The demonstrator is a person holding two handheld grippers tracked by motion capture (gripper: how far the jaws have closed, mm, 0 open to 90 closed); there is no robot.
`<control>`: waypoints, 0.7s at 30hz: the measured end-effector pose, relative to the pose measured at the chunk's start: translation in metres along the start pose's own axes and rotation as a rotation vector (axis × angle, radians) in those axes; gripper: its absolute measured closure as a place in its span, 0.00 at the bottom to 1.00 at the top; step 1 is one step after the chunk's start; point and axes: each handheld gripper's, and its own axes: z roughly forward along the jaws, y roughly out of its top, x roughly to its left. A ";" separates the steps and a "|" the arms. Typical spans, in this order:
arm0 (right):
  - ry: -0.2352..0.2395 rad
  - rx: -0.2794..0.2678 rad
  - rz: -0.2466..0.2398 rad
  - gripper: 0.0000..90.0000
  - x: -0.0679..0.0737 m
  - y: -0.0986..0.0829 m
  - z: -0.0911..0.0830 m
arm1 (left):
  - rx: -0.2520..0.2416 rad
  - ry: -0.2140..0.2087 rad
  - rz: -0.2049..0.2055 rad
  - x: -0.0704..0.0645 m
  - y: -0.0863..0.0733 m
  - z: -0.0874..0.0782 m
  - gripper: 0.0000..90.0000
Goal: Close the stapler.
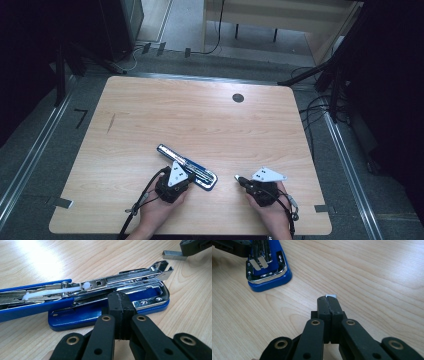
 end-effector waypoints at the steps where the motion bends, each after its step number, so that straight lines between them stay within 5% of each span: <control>1: -0.003 -0.006 0.002 1.00 -0.001 0.000 -0.001 | 0.000 0.000 0.000 0.000 0.000 0.000 1.00; 21: -0.010 -0.015 0.067 0.91 -0.002 0.000 -0.005 | -0.001 0.003 0.005 -0.001 0.000 0.000 1.00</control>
